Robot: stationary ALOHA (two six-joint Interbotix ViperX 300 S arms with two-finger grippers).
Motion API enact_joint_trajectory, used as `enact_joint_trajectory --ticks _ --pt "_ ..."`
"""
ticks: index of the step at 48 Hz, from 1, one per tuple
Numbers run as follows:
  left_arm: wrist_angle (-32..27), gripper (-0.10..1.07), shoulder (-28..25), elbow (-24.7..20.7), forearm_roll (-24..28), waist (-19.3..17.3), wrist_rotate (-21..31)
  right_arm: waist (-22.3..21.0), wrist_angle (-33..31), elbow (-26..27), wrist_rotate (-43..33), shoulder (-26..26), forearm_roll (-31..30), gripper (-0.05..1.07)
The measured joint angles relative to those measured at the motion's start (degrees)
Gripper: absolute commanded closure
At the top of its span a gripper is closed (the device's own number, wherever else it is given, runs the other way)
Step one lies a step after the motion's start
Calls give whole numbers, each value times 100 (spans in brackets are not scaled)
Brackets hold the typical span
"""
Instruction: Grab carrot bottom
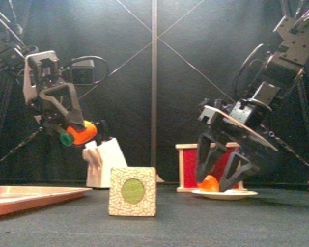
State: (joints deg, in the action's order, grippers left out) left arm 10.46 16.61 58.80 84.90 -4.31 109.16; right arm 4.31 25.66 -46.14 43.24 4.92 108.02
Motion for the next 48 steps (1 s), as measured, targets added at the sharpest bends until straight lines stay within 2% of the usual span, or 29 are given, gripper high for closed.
enact_joint_trajectory --ticks 30,42,48 --pt "0 22 0 9 0 0 9 9 79 26 35 9 0 28" --pt "18 22 18 9 0 0 9 97 62 -44 53 -527 -413 28" --pt "35 22 44 0 9 9 0 193 -35 -141 53 -879 -958 28"
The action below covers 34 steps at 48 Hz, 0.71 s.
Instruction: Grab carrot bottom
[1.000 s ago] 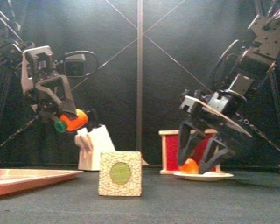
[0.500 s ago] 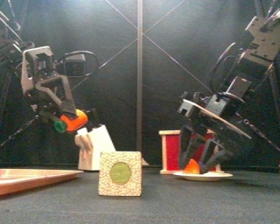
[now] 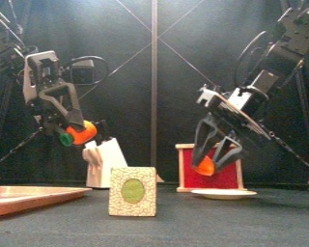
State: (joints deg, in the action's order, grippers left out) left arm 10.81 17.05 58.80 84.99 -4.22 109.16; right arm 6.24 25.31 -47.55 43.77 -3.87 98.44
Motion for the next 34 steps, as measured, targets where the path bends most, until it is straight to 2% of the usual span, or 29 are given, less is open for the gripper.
enact_joint_trajectory --ticks 6,34 --pt "0 22 44 9 0 0 9 70 -70 -88 -35 -202 -457 28" --pt "9 22 53 -26 53 0 -9 88 -105 -123 0 -246 -984 28"
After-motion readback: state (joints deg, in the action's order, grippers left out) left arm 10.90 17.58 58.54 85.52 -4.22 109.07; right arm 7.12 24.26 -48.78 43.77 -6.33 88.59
